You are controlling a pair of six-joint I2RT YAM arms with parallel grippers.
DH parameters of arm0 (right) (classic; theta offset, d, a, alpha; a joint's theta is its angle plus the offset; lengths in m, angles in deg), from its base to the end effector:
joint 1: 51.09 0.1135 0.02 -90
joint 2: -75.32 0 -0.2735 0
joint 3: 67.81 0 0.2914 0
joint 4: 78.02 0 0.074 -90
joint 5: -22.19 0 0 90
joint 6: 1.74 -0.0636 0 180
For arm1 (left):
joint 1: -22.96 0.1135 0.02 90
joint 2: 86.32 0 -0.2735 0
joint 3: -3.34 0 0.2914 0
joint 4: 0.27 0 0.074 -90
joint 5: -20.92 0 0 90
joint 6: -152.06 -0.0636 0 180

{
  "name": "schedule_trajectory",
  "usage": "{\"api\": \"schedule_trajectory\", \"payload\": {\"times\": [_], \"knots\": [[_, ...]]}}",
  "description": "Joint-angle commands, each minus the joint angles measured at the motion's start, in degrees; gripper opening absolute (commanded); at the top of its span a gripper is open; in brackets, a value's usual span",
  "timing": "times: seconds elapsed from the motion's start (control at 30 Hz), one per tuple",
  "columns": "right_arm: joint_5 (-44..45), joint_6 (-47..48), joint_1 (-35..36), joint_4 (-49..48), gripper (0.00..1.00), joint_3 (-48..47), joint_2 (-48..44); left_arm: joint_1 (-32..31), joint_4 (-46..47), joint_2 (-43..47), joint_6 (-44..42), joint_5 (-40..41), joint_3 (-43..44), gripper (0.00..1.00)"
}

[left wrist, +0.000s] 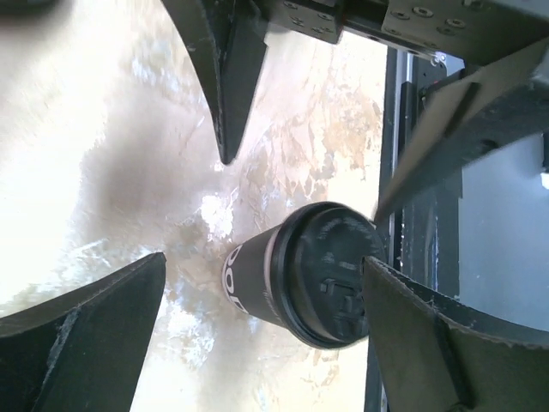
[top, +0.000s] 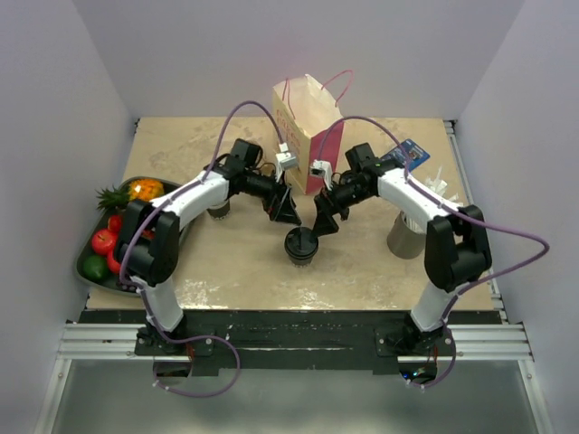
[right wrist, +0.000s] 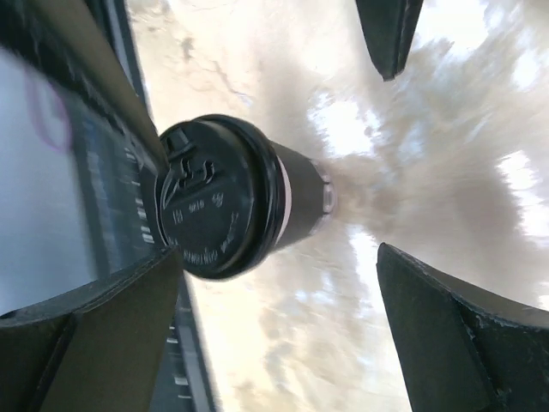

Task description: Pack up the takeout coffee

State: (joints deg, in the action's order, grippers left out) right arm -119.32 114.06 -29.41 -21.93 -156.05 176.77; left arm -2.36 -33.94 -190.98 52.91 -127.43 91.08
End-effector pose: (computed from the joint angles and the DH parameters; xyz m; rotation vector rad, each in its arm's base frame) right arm 0.3516 0.1933 0.2087 -1.2118 2.2065 1.1926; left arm 0.3711 -0.2355 0.2103 1.1037 2.0292 -1.3662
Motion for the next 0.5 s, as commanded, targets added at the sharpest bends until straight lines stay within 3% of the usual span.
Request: {"api": "schedule_trajectory", "payload": {"times": [0.0,0.23,0.47], "knots": [[5.5,14.8,0.6,1.5,0.99,2.3,-6.3,1.7,-5.5,7.7,-5.6,-0.5,6.0,1.0],[13.3,33.0,6.2,3.9,0.99,4.6,-4.0,10.5,-5.2,17.1,-1.6,5.4,11.9,1.0],[14.7,33.8,9.6,1.4,0.99,4.2,0.3,22.4,-4.0,21.8,1.3,8.5,14.7,1.0]]}}
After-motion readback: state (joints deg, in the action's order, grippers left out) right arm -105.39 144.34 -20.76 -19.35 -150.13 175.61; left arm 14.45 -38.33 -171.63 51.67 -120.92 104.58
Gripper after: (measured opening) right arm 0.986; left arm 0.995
